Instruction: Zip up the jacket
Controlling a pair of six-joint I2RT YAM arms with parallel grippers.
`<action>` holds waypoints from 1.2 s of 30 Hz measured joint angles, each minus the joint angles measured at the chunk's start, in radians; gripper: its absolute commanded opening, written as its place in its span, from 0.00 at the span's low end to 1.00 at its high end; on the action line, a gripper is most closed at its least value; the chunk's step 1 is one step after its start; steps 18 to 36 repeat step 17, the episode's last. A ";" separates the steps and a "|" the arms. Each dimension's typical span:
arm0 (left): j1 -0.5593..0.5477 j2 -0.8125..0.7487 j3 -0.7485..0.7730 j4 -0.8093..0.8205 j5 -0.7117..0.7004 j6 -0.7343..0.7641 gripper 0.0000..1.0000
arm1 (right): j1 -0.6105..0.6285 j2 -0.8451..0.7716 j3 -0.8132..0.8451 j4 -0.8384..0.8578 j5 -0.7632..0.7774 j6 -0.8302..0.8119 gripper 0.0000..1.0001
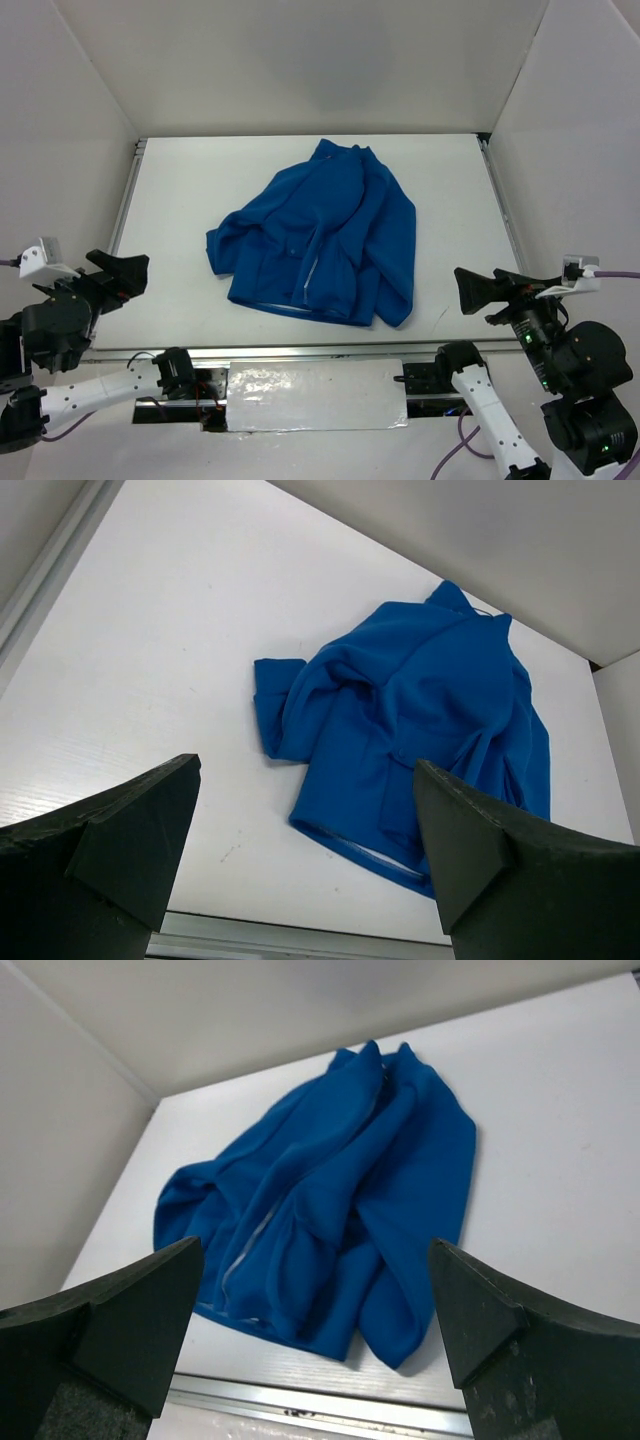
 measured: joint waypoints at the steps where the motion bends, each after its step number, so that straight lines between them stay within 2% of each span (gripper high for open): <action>1: 0.000 -0.001 -0.001 -0.003 -0.002 0.000 1.00 | 0.008 0.000 -0.006 -0.007 0.018 0.000 1.00; 8: 0.000 0.011 -0.046 -0.011 -0.005 0.004 0.99 | 0.018 0.000 -0.023 -0.014 0.074 0.000 1.00; 36: 0.000 0.019 -0.049 -0.003 -0.006 0.029 0.99 | 0.019 -0.001 -0.050 -0.014 0.076 0.002 1.00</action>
